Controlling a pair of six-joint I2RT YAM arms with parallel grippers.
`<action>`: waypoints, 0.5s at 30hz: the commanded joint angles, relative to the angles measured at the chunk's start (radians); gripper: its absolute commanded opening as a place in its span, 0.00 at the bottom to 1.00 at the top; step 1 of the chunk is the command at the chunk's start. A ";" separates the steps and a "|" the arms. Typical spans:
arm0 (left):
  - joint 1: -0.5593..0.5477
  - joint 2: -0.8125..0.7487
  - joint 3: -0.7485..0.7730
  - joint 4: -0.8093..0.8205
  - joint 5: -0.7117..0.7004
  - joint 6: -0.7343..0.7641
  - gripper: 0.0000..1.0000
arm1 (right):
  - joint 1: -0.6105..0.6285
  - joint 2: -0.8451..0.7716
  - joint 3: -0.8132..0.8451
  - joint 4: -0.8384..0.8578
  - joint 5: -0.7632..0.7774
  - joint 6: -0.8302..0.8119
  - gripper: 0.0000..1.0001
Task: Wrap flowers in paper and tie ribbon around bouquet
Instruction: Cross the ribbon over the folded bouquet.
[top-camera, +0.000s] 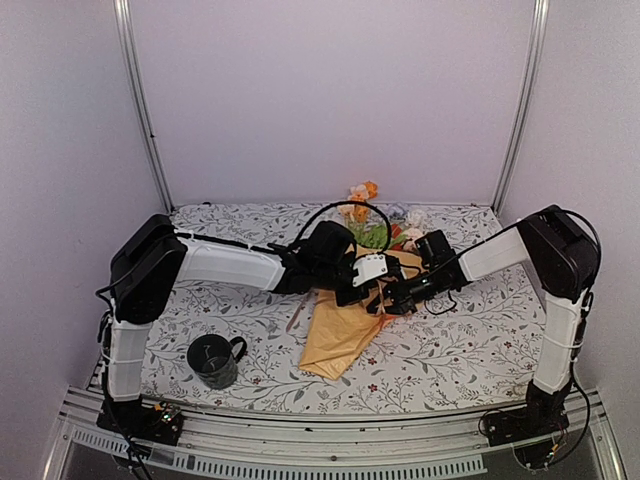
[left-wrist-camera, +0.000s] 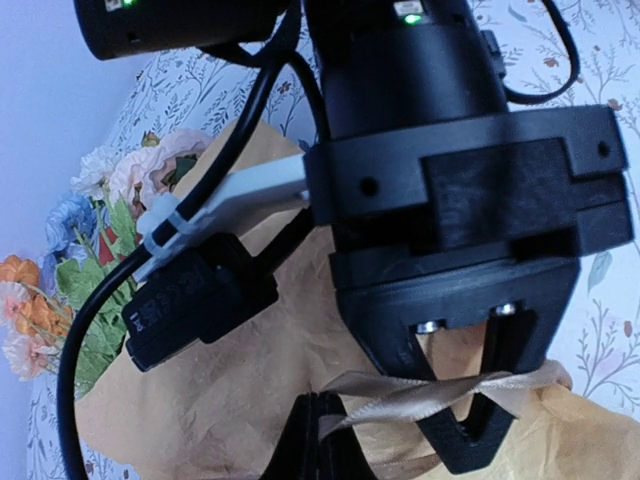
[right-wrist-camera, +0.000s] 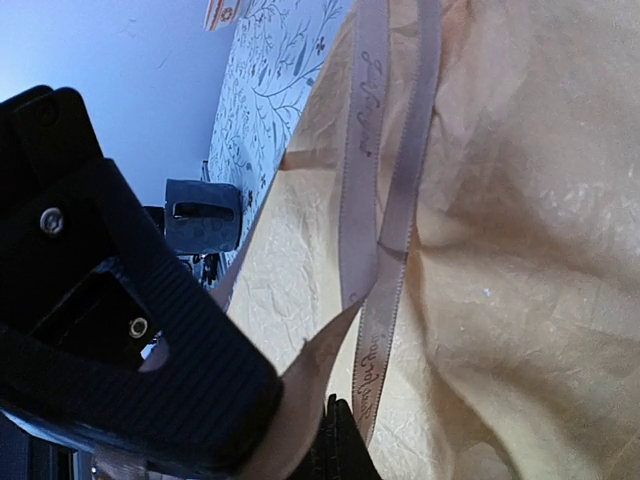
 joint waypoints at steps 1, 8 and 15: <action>0.007 0.015 0.005 0.055 -0.026 -0.016 0.00 | 0.011 -0.045 -0.011 -0.057 -0.037 -0.048 0.01; 0.007 0.069 0.024 0.058 -0.027 -0.036 0.00 | -0.029 -0.107 -0.038 -0.124 0.178 -0.023 0.03; 0.006 0.133 0.057 0.065 -0.007 -0.077 0.00 | -0.074 -0.220 -0.082 -0.132 0.419 0.096 0.07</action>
